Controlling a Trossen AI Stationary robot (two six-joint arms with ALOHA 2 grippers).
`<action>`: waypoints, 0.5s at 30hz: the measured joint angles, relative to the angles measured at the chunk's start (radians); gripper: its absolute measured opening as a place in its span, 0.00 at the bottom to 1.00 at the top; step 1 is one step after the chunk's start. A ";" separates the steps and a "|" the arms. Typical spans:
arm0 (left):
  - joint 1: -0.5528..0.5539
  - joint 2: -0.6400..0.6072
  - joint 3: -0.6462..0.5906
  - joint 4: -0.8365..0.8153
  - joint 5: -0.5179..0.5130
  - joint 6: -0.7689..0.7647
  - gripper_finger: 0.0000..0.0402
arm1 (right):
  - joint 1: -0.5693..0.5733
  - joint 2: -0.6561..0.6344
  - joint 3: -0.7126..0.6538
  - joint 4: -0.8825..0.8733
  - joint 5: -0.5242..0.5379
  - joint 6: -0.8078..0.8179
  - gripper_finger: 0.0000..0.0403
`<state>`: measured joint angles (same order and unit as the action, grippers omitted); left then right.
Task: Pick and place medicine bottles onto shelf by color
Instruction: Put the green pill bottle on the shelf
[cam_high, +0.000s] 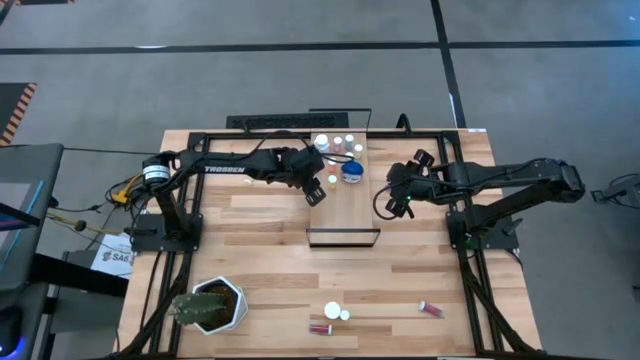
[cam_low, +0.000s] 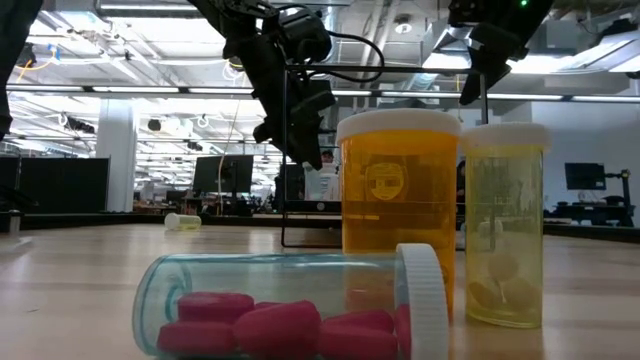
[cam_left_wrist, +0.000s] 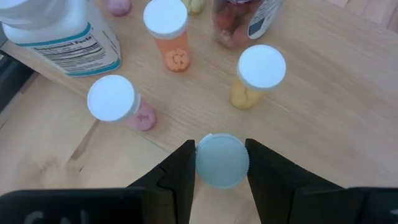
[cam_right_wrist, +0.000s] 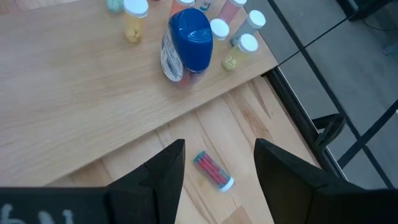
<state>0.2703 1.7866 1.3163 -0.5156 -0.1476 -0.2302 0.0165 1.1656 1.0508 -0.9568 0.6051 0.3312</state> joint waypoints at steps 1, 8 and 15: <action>0.000 0.000 0.000 0.000 -0.006 0.000 0.29 | 0.000 0.000 0.000 0.000 -0.001 0.000 0.53; 0.000 0.000 0.000 -0.003 -0.015 0.004 0.29 | 0.000 0.000 0.000 0.001 -0.004 0.000 0.53; 0.000 0.000 0.000 -0.009 -0.015 0.005 0.29 | 0.000 0.000 0.000 0.002 -0.008 0.001 0.53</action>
<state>0.2703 1.7866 1.3163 -0.5242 -0.1627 -0.2256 0.0165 1.1656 1.0508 -0.9546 0.5972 0.3320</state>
